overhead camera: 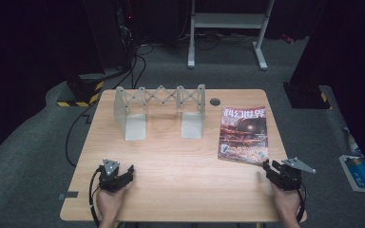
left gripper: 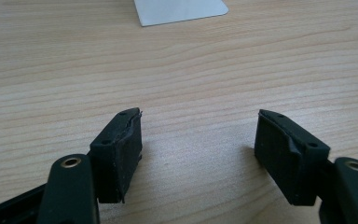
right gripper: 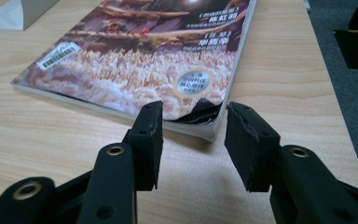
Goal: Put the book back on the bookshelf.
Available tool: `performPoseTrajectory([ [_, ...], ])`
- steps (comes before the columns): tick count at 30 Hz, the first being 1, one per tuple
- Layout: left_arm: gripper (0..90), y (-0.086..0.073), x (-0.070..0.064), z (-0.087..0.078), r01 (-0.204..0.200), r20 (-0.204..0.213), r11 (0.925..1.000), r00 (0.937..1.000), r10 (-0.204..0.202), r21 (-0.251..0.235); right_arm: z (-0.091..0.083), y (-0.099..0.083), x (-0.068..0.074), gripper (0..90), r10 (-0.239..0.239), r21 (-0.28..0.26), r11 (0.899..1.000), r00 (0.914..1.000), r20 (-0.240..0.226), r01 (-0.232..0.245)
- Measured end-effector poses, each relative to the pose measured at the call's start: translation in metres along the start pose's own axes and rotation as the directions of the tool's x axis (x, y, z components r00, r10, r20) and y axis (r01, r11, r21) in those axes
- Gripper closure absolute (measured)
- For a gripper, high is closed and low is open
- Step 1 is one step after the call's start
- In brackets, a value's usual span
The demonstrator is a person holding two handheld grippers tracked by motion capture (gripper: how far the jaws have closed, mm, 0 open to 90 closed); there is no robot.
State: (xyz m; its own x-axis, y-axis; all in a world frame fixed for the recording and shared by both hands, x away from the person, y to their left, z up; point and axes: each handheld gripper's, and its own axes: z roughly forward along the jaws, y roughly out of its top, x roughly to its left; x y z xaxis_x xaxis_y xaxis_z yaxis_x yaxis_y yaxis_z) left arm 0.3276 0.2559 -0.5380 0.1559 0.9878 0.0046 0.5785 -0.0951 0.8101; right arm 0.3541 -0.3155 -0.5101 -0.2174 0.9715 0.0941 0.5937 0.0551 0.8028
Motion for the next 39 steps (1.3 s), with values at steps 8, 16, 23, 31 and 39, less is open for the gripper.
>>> performPoseTrajectory([
  [8, 32.0, 0.000, 0.000, 0.000, 0.001, -0.001, 1.0000, 1.0000, -0.001, 0.000, 0.010, 0.011, 0.003, 54.0, -0.050, 0.014, 0.999, 0.9987, 0.012, 0.050],
  [16, 31.9, 0.000, 0.000, 0.000, 0.004, 0.000, 1.0000, 1.0000, -0.004, -0.001, 0.020, 0.024, -0.002, 53.6, -0.018, 0.027, 0.999, 0.9996, 0.022, 0.017],
  [23, 31.9, 0.000, 0.000, 0.000, 0.004, 0.000, 1.0000, 1.0000, -0.004, -0.002, 0.030, 0.026, -0.010, 53.9, 0.039, 0.038, 0.998, 0.9988, 0.029, -0.040],
  [31, 31.9, 0.000, 0.000, 0.000, 0.004, -0.001, 1.0000, 1.0000, -0.004, -0.002, 0.039, 0.032, -0.014, 53.1, 0.084, 0.044, 0.995, 0.9964, 0.015, -0.084],
  [39, 31.9, 0.000, 0.000, 0.000, 0.004, -0.001, 1.0000, 1.0000, -0.004, -0.002, 0.052, 0.040, -0.014, 52.7, 0.102, 0.066, 0.992, 0.9946, 0.019, -0.103],
])
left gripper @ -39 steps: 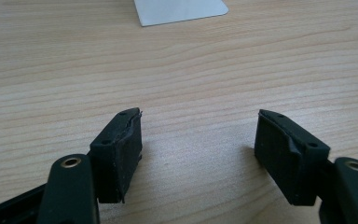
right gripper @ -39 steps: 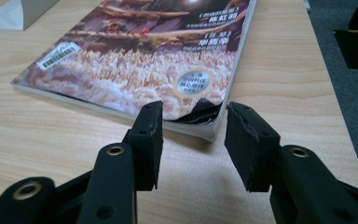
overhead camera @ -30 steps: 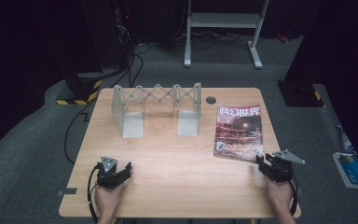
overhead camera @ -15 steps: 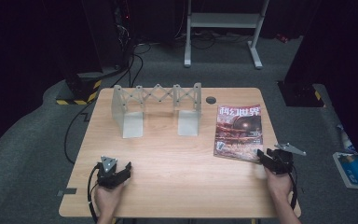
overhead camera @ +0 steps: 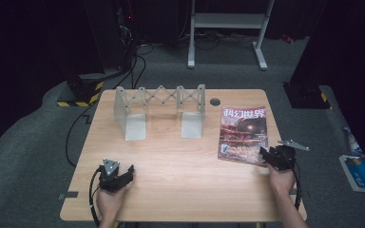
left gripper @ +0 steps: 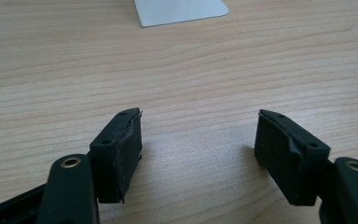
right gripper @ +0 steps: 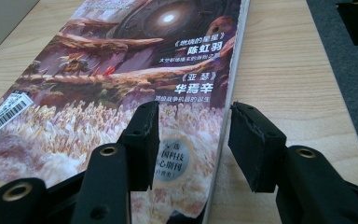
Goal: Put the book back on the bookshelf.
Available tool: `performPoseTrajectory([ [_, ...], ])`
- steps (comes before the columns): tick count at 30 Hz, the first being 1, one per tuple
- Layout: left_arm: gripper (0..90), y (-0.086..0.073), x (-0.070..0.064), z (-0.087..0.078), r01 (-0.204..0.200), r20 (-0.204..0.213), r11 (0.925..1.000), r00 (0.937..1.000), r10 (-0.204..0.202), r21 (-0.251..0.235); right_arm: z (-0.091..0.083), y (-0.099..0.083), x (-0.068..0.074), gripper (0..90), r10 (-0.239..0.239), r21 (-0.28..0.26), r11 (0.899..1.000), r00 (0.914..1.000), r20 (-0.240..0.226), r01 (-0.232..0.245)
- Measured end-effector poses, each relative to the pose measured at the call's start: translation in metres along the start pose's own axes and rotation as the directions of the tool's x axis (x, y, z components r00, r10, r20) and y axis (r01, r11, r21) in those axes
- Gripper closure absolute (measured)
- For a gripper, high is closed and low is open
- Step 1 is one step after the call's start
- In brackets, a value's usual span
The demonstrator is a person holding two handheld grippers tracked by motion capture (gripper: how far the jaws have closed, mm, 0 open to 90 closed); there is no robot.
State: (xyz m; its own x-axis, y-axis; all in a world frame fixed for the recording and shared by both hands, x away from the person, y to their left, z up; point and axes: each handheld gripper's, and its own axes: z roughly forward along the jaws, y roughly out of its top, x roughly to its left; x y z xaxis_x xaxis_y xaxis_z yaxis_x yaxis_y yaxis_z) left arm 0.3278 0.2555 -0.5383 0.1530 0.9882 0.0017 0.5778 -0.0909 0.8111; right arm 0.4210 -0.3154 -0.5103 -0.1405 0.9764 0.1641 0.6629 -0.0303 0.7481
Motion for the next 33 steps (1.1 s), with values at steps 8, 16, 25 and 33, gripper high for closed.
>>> performPoseTrajectory([
  [8, 31.9, 0.000, 0.000, 0.000, 0.000, 0.000, 1.0000, 1.0000, 0.000, 0.000, 0.009, 0.003, 0.002, 51.1, 0.012, 0.019, 1.000, 0.9999, 0.003, -0.012],
  [16, 31.8, 0.000, 0.000, 0.000, 0.000, 0.000, 1.0000, 1.0000, 0.000, -0.001, 0.015, 0.002, 0.000, 50.3, 0.017, 0.042, 0.999, 0.9999, 0.002, -0.017],
  [25, 31.8, 0.000, 0.000, 0.000, 0.001, -0.001, 1.0000, 1.0000, -0.001, -0.001, 0.016, 0.000, 0.000, 50.2, -0.037, 0.021, 0.999, 0.9993, 0.000, 0.037],
  [33, 32.8, 0.001, 0.001, 0.000, 0.004, 0.004, 1.0000, 1.0000, -0.004, 0.005, 0.016, -0.002, -0.002, 50.5, -0.051, 0.013, 0.999, 0.9987, -0.006, 0.051],
])
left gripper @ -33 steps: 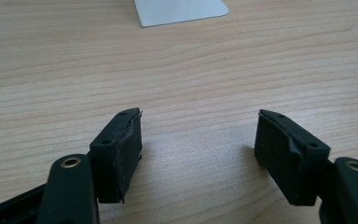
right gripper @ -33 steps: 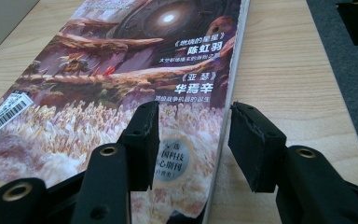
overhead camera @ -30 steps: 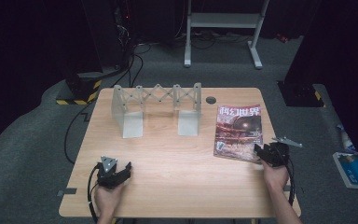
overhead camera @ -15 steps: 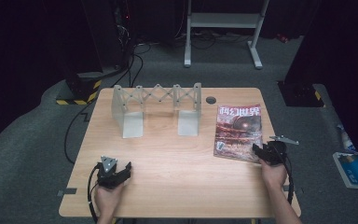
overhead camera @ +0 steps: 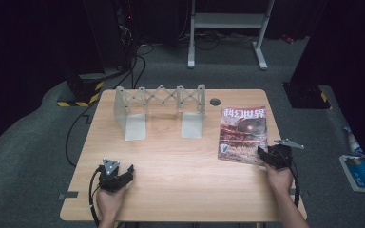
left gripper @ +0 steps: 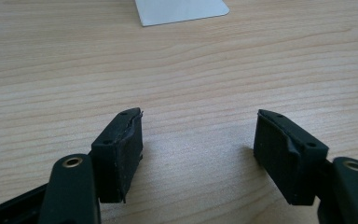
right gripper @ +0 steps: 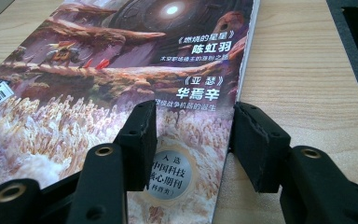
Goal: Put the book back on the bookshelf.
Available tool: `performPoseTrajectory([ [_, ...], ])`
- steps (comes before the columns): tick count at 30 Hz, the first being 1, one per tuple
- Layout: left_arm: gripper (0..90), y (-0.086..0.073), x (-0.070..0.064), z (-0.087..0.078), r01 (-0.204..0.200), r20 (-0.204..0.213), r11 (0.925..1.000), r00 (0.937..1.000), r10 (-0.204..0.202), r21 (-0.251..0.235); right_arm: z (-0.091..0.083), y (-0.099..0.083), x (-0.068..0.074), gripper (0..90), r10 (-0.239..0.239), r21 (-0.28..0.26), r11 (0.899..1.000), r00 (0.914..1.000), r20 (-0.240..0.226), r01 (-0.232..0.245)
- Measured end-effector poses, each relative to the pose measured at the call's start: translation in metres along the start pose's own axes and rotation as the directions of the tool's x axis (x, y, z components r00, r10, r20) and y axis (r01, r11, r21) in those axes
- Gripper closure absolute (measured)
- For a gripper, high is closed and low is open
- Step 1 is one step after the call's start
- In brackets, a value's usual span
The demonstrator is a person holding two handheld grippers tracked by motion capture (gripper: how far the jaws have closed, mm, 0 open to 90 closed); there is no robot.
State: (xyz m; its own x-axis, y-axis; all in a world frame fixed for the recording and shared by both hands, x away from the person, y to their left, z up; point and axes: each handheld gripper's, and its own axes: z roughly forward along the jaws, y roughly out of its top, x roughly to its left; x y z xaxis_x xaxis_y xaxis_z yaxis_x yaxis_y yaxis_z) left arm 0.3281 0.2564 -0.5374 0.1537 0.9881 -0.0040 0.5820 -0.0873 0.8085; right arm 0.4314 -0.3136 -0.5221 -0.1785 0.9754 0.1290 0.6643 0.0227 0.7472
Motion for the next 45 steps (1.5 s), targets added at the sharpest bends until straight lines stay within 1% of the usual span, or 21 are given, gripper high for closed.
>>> performPoseTrajectory([
  [1, 32.9, 0.000, 0.000, 0.000, 0.009, 0.003, 1.0000, 1.0000, -0.009, 0.001, 0.000, 0.000, 0.000, 50.5, -0.002, 0.001, 1.000, 1.0000, -0.002, 0.002],
  [5, 33.3, 0.002, 0.003, 0.000, 0.018, 0.016, 0.9998, 0.9997, -0.018, 0.008, 0.000, 0.000, 0.000, 50.6, -0.003, -0.001, 1.000, 1.0000, -0.003, 0.003],
  [8, 33.4, 0.006, 0.004, 0.000, 0.026, 0.031, 0.9992, 0.9992, -0.027, 0.032, 0.000, -0.001, -0.001, 50.6, -0.005, -0.004, 1.000, 1.0000, -0.004, 0.005],
  [10, 33.5, 0.007, 0.004, 0.000, 0.025, 0.038, 0.9990, 0.9989, -0.027, 0.036, 0.000, -0.001, -0.001, 50.6, -0.005, -0.004, 1.000, 1.0000, -0.003, 0.005],
  [11, 33.7, 0.009, 0.003, 0.000, 0.011, 0.049, 0.9992, 0.9987, -0.013, 0.039, 0.000, -0.001, 0.000, 50.7, -0.005, -0.004, 1.000, 1.0000, -0.003, 0.005],
  [15, 34.3, 0.013, -0.001, 0.000, 0.012, 0.064, 0.9994, 0.9979, -0.014, 0.031, 0.000, -0.001, 0.000, 50.7, -0.005, -0.006, 1.000, 1.0000, -0.001, 0.005],
  [16, 34.3, 0.015, -0.003, -0.001, 0.021, 0.074, 0.9994, 0.9970, -0.023, 0.026, 0.000, -0.001, 0.000, 50.7, -0.003, -0.005, 1.000, 1.0000, -0.001, 0.003],
  [18, 34.6, 0.018, -0.007, -0.001, 0.009, 0.081, 0.9997, 0.9967, -0.011, 0.025, -0.001, -0.002, 0.000, 50.8, -0.004, -0.007, 1.000, 1.0000, -0.004, 0.004],
  [21, 34.6, 0.022, -0.013, -0.001, 0.005, 0.102, 0.9998, 0.9948, -0.007, 0.019, -0.001, -0.002, 0.000, 50.8, -0.004, -0.005, 1.000, 1.0000, -0.006, 0.004],
  [22, 34.6, 0.024, -0.015, 0.000, -0.003, 0.108, 0.9999, 0.9942, 0.001, 0.013, -0.001, -0.002, 0.000, 50.9, -0.005, -0.005, 1.000, 1.0000, -0.006, 0.005],
  [25, 34.9, 0.028, -0.021, 0.000, -0.014, 0.132, 0.9999, 0.9911, 0.013, 0.006, -0.001, -0.002, 0.000, 50.9, -0.006, -0.004, 1.000, 1.0000, -0.006, 0.005],
  [26, 34.8, 0.030, -0.024, 0.000, -0.022, 0.138, 0.9997, 0.9902, 0.020, 0.011, -0.001, -0.002, 0.000, 50.9, -0.005, -0.004, 1.000, 1.0000, -0.006, 0.005],
  [29, 34.8, 0.035, -0.030, 0.000, -0.044, 0.159, 0.9990, 0.9864, 0.042, 0.008, -0.001, -0.002, 0.000, 50.9, -0.006, -0.006, 1.000, 1.0000, -0.006, 0.006],
  [31, 34.8, 0.039, -0.033, 0.001, -0.040, 0.178, 0.9992, 0.9833, 0.039, 0.001, -0.001, -0.002, 0.000, 50.9, -0.006, -0.007, 1.000, 1.0000, -0.006, 0.006],
  [32, 34.9, 0.040, -0.035, 0.001, -0.030, 0.187, 0.9995, 0.9819, 0.030, -0.005, -0.001, -0.002, 0.000, 50.8, -0.006, -0.007, 1.000, 1.0000, -0.006, 0.006],
  [33, 34.8, 0.042, -0.037, 0.002, -0.033, 0.195, 0.9995, 0.9804, 0.032, 0.000, -0.001, -0.002, 0.000, 50.8, -0.006, -0.007, 1.000, 1.0000, -0.006, 0.006],
  [38, 35.0, 0.050, -0.046, 0.005, -0.067, 0.213, 0.9978, 0.9749, 0.065, 0.000, -0.001, -0.002, 0.000, 51.0, -0.005, -0.003, 1.000, 1.0000, -0.007, 0.005],
  [40, 35.2, 0.052, -0.050, 0.006, -0.068, 0.229, 0.9977, 0.9712, 0.068, -0.007, -0.001, -0.002, 0.000, 51.1, -0.005, -0.003, 1.000, 1.0000, -0.007, 0.005],
  [42, 35.4, 0.054, -0.052, 0.007, -0.065, 0.233, 0.9979, 0.9704, 0.064, -0.003, -0.001, -0.002, 0.000, 51.2, -0.005, -0.003, 1.000, 1.0000, -0.006, 0.005],
  [43, 36.6, 0.056, -0.057, 0.008, -0.071, 0.224, 0.9975, 0.9722, 0.069, 0.001, -0.001, -0.002, 0.000, 51.2, -0.005, -0.003, 1.000, 1.0000, -0.006, 0.005],
  [45, 36.9, 0.058, -0.061, 0.010, -0.081, 0.233, 0.9967, 0.9693, 0.079, 0.002, -0.002, -0.002, 0.000, 51.3, -0.003, -0.002, 1.000, 1.0000, -0.003, 0.003],
])
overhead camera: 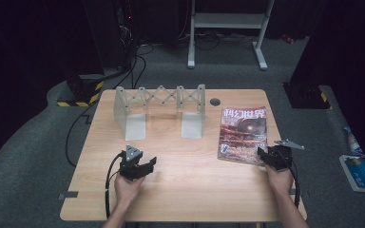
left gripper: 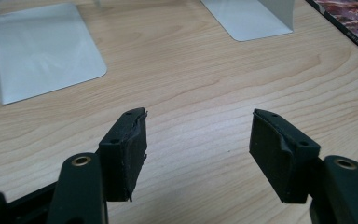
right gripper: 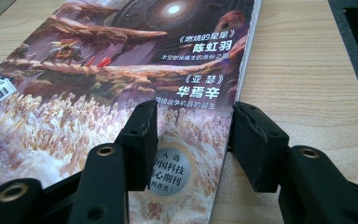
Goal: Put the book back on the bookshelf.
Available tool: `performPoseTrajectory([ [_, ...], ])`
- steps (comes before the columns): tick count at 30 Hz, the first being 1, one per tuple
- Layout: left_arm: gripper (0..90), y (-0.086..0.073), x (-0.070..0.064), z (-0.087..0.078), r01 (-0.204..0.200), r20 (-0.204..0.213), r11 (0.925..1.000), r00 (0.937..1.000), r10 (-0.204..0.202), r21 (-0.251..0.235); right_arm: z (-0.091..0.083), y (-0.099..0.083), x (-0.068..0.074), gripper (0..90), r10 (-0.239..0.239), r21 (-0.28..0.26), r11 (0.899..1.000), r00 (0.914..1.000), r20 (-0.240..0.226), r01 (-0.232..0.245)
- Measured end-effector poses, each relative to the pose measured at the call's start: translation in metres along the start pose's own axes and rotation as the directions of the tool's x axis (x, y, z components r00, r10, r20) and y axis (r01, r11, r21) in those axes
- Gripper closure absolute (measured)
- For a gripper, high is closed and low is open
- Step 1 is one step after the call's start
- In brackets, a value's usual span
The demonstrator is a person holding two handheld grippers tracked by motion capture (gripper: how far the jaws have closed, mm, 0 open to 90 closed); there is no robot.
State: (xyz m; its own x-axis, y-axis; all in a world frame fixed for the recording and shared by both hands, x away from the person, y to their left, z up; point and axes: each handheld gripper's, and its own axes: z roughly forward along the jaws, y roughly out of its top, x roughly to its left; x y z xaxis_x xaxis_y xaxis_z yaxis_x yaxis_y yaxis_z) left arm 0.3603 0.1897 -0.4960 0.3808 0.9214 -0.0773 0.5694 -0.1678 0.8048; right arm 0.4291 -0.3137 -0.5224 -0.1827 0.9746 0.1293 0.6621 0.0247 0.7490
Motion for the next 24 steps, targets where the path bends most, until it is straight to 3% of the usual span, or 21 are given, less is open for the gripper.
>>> performPoseTrajectory([
  [8, 37.5, 0.010, -0.015, 0.011, -0.001, 0.050, 1.0000, 0.9988, 0.002, -0.003, 0.000, 0.000, 0.001, 51.4, 0.004, 0.000, 1.000, 1.0000, 0.004, -0.004],
  [14, 37.6, 0.018, -0.026, 0.017, -0.041, 0.073, 0.9990, 0.9965, 0.040, 0.014, 0.000, 0.000, 0.001, 51.4, 0.004, -0.001, 1.000, 1.0000, 0.005, -0.004],
  [19, 37.7, 0.021, -0.032, 0.023, -0.029, 0.106, 0.9996, 0.9939, 0.029, 0.004, 0.000, 0.000, 0.001, 51.5, 0.003, -0.001, 1.000, 1.0000, 0.005, -0.003],
  [23, 38.6, 0.021, -0.036, 0.026, -0.042, 0.106, 0.9991, 0.9935, 0.041, 0.000, 0.000, 0.000, 0.001, 51.5, 0.002, -0.002, 1.000, 1.0000, 0.006, -0.002],
  [24, 39.0, 0.022, -0.041, 0.027, -0.068, 0.077, 0.9977, 0.9947, 0.068, -0.007, 0.000, 0.000, 0.001, 51.5, 0.000, -0.003, 1.000, 1.0000, 0.006, 0.000],
])
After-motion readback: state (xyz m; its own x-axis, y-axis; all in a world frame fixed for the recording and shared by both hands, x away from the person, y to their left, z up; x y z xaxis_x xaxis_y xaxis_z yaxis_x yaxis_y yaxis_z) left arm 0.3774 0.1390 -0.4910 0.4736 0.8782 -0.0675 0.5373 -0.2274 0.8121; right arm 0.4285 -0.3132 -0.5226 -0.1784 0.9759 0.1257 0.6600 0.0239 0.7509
